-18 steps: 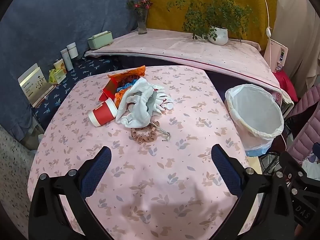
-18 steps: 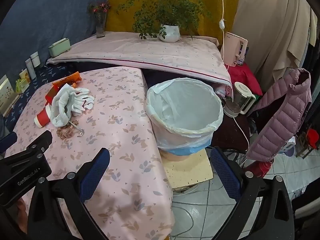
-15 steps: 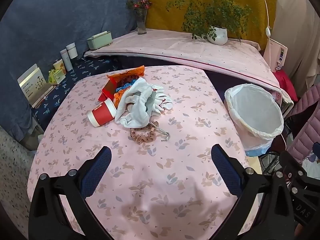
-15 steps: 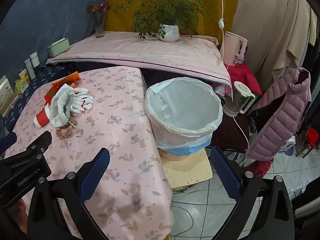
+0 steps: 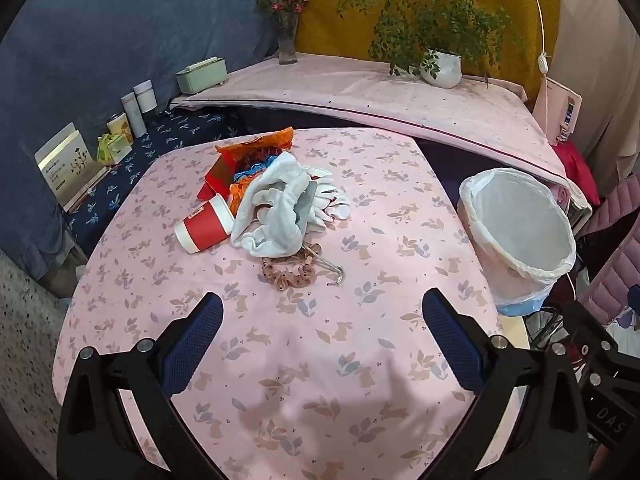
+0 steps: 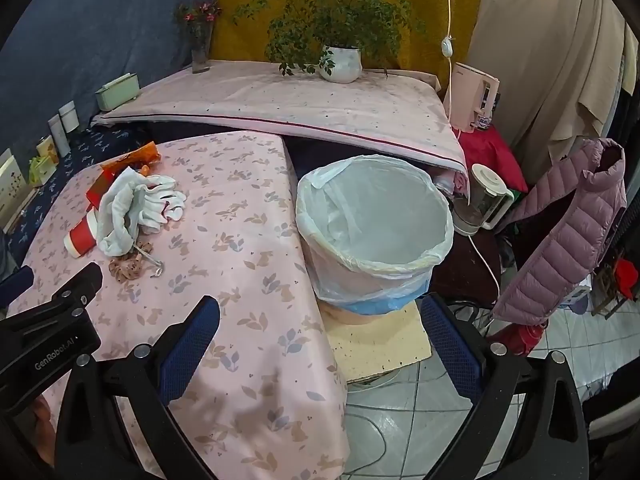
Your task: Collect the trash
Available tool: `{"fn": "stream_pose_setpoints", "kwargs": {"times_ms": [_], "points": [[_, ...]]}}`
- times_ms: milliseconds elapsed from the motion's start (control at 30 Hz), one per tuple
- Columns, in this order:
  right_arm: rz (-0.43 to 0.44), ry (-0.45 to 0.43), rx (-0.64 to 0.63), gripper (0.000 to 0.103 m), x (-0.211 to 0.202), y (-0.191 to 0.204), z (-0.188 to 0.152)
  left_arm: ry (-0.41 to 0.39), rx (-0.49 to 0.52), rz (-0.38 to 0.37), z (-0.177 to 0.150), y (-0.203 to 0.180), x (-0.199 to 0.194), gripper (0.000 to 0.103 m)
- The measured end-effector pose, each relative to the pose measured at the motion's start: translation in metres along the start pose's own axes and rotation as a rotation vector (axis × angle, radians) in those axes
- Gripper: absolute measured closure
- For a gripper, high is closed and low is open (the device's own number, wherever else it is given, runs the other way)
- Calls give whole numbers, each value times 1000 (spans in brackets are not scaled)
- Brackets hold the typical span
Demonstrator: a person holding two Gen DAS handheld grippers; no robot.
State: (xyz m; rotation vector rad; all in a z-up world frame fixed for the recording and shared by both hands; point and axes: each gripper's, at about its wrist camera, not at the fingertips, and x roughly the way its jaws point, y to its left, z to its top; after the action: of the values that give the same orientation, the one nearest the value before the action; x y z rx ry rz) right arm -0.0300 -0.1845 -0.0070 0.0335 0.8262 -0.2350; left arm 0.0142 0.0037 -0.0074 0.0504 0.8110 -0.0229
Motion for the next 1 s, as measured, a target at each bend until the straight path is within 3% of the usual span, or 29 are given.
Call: {"fn": "stream_pose_setpoints", "kwargs": {"times_ms": [1000], "points": [[-10, 9, 5, 7, 9, 10, 18, 9, 5, 0, 14, 7, 10, 8]]}}
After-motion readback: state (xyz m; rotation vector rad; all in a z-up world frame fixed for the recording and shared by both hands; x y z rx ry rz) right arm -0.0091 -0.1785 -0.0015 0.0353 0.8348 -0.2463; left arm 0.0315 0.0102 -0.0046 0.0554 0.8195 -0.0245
